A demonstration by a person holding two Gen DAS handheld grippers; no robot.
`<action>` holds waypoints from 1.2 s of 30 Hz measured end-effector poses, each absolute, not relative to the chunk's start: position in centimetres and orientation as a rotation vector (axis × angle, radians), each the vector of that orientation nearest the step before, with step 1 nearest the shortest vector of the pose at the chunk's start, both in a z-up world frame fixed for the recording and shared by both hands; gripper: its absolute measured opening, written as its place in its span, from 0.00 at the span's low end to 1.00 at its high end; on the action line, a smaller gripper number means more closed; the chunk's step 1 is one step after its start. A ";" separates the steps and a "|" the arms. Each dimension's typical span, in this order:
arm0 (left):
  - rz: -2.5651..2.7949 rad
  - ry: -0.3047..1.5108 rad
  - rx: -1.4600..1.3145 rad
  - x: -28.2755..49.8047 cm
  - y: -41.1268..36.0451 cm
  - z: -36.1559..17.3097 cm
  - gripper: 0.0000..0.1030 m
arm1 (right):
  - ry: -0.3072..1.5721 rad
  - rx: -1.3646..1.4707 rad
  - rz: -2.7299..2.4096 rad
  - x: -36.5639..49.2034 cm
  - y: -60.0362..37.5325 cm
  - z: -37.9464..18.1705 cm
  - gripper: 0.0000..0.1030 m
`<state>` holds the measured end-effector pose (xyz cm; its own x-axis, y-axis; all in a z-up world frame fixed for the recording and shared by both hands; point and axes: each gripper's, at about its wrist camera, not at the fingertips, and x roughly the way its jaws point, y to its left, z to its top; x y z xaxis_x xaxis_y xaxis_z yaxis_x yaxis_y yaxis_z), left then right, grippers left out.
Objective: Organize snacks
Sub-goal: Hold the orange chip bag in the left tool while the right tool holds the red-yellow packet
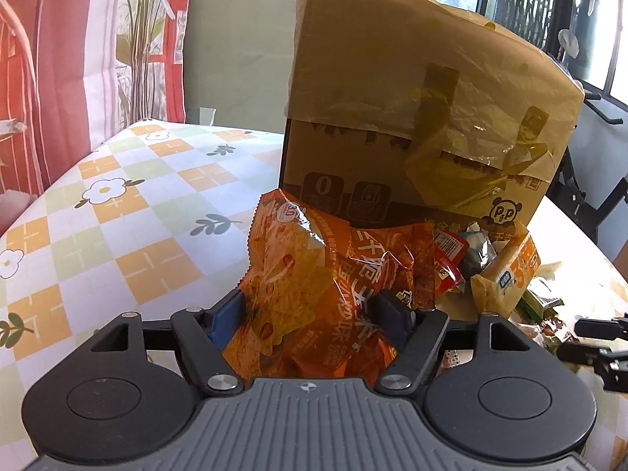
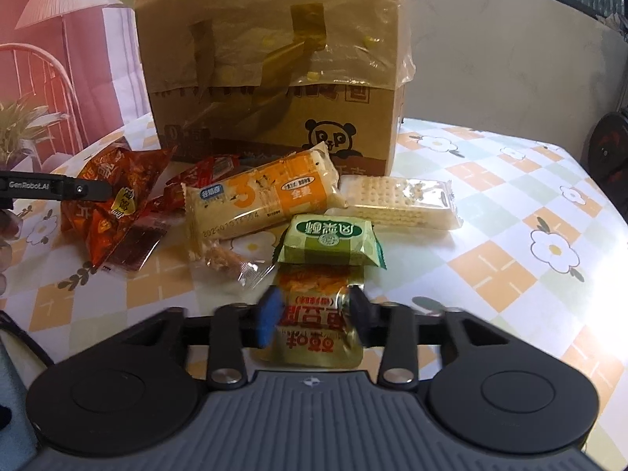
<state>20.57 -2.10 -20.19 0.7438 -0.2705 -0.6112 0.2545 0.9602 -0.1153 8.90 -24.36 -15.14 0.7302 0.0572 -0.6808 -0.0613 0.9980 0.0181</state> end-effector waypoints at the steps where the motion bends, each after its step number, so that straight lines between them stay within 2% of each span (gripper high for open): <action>1: -0.289 0.673 -0.028 20.6 -2.0 -20.2 0.73 | 0.753 -0.007 0.070 8.8 -24.4 -15.1 0.61; 12: -0.287 0.663 -0.069 20.2 -1.7 -20.6 0.74 | 0.824 -0.020 0.076 9.3 -24.5 -15.2 0.65; 17: -0.290 0.658 -0.075 20.2 -1.5 -20.7 0.74 | 0.858 -0.057 0.046 10.9 -23.8 -15.4 0.63; 19: -0.291 0.655 -0.080 20.1 -1.4 -20.7 0.74 | 0.878 -0.061 0.042 11.4 -23.7 -15.3 0.59; 20: -0.293 0.654 -0.082 20.1 -1.4 -20.7 0.74 | 0.882 -0.057 0.041 11.6 -23.8 -15.2 0.51; 21: -0.297 0.653 -0.084 20.0 -1.4 -20.7 0.74 | 0.886 -0.054 0.037 11.6 -23.9 -15.2 0.48; 28: -0.391 0.647 -0.071 19.0 -1.9 -20.6 0.65 | 0.892 -0.026 0.038 10.9 -24.0 -15.0 0.42; 36: -0.426 0.647 -0.073 18.4 -2.4 -20.2 0.60 | 0.831 0.066 0.044 8.6 -24.2 -14.7 0.37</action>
